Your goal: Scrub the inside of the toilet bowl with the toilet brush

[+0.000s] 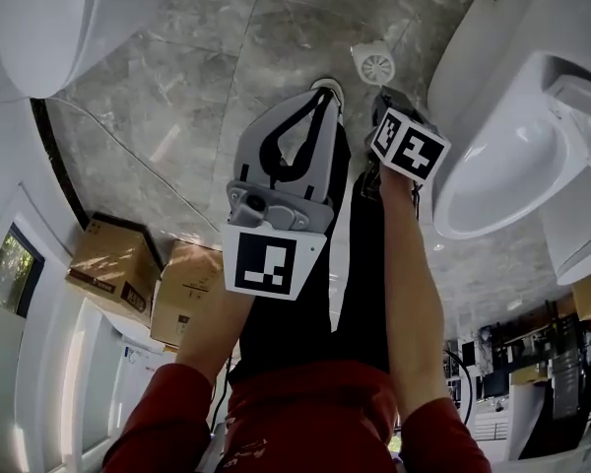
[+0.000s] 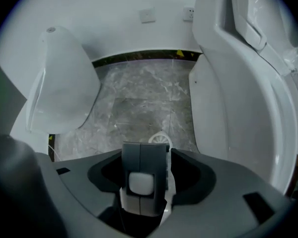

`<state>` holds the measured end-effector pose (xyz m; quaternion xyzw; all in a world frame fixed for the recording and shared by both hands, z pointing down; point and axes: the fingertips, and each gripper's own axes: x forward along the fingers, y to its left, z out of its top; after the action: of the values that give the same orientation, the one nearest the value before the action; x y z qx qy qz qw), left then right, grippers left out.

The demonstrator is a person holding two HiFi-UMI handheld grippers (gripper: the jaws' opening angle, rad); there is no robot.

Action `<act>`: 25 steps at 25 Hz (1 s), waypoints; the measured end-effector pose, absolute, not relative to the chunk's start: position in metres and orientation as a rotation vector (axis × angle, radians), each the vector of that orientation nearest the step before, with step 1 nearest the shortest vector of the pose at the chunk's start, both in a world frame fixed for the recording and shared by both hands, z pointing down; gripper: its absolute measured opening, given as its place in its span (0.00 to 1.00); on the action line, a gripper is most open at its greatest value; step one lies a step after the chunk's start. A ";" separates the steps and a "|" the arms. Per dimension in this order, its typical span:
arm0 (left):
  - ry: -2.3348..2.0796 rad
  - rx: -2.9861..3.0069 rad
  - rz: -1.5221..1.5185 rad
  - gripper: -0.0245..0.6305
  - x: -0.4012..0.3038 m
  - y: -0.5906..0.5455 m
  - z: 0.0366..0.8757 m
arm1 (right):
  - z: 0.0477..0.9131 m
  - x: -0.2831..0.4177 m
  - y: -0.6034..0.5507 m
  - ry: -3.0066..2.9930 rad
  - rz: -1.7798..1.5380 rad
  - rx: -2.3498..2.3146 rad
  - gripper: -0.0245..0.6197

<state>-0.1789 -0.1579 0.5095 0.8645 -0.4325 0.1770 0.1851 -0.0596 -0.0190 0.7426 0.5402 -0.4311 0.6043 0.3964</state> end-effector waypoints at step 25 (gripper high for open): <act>-0.968 2.659 0.545 0.04 -0.118 -0.114 0.385 | 0.520 -0.051 0.042 -1.412 1.579 1.556 0.29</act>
<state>-0.1182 -0.1144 0.3845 0.9150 -0.3330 0.1875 0.1294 -0.0509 0.0419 0.5205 0.5725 -0.5196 0.5811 0.2539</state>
